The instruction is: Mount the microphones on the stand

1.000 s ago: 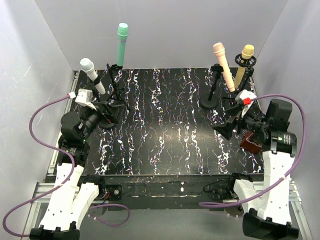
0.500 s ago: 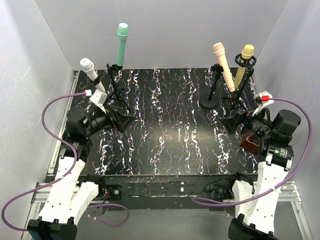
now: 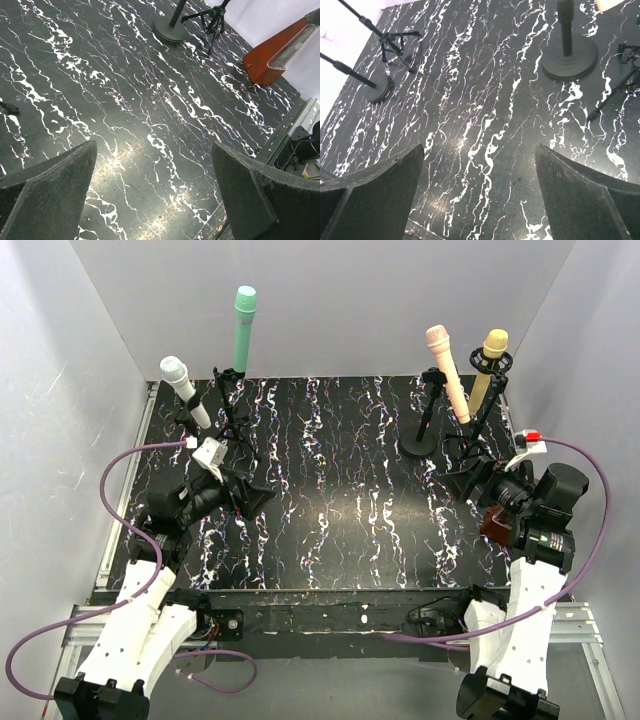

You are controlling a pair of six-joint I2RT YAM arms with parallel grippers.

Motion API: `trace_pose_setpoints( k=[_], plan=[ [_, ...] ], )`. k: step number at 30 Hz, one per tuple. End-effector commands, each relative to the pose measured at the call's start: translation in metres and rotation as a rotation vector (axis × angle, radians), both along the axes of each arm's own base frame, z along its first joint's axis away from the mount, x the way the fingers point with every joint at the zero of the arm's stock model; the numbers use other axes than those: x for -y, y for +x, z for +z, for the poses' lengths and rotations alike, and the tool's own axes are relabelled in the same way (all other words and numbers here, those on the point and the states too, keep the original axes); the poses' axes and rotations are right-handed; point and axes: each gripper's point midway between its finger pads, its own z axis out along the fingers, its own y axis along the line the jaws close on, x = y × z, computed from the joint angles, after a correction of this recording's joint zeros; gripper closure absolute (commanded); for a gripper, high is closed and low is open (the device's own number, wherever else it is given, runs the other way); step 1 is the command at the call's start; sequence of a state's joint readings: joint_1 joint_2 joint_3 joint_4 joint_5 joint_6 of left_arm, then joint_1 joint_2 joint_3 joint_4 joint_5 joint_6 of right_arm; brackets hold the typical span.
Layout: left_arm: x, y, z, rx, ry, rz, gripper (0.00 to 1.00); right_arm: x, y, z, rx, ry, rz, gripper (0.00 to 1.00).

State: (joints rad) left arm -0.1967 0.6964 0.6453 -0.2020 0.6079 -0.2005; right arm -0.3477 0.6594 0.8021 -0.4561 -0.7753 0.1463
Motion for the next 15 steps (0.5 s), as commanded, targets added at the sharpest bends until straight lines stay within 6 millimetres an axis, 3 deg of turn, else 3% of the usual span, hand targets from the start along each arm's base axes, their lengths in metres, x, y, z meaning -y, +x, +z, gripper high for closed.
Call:
trace_pose_setpoints(
  k=[1, 9, 15],
  plan=[
    [-0.002, 0.005, 0.003, 0.030, 0.016, 0.020, 0.02, 0.009, 0.010, 0.009, 0.030, 0.019, -0.071, 0.02],
    [-0.003, 0.007, 0.002, 0.026, 0.019, 0.034, 0.02, 0.013, 0.009, -0.017, 0.011, -0.013, -0.083, 0.02],
    [-0.004, 0.007, 0.000, 0.024, 0.023, 0.039, 0.02, 0.008, 0.008, -0.019, 0.014, -0.011, -0.035, 0.02]
  ],
)
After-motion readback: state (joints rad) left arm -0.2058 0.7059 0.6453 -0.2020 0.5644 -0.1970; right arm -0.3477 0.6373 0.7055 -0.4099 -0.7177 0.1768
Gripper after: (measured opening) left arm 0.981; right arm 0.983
